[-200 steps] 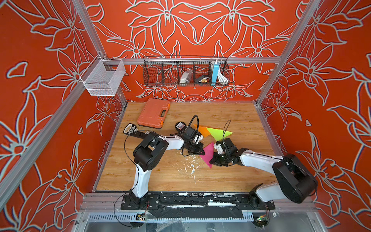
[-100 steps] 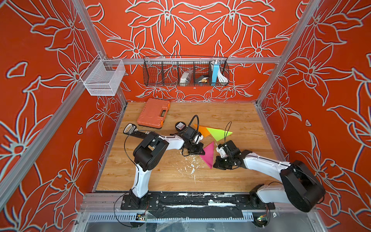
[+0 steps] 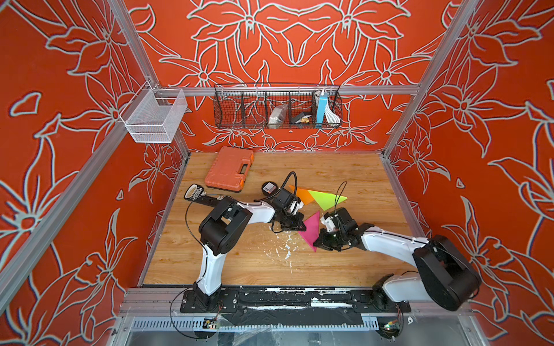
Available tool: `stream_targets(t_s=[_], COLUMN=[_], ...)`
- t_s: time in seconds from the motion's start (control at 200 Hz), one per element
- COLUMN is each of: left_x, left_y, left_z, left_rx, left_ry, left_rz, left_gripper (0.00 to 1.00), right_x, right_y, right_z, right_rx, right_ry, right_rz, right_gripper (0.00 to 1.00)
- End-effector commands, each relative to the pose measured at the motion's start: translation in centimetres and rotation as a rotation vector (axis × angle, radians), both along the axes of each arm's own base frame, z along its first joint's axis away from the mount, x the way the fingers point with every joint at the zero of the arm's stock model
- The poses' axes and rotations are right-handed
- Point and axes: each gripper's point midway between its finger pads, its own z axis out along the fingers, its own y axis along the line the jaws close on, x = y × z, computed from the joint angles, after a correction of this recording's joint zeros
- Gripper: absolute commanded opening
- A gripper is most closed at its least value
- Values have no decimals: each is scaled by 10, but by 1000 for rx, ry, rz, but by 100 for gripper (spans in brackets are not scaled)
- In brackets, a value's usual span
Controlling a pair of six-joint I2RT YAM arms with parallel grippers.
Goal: Fold the square paper diagonally
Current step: Fold the paper at the center of the board.
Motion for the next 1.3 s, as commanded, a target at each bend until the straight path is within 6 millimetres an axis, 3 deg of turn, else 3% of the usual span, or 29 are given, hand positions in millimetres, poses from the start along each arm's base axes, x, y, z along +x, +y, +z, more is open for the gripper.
stream_targets(t_s=[0.0,0.47,0.646,0.891,0.996,1.296], left_x=[-18,-15,-15,-15,-15,-15], left_y=[19,19,21,21,21,20], left_z=[-36,-36,-37,-37,-37,-35], left_rx=[133,140,148,147,144,134], left_ry=[69,62,65,65,65,64], left_rz=[-1,0,4,2,4,5], left_gripper=[0,0,0,0,0,0], right_x=[-4,-40,-46,-28,-19,-2], right_y=[5,-27,-37,-24,-20,-1], right_z=[-7,-27,-20,27,38,21], right_rx=[11,-147,-193,-97,-82,-36], right_ry=[27,83,62,-61,-91,-51], right_rz=[1,117,163,112,81,54], right_gripper=[0,0,0,0,0,0])
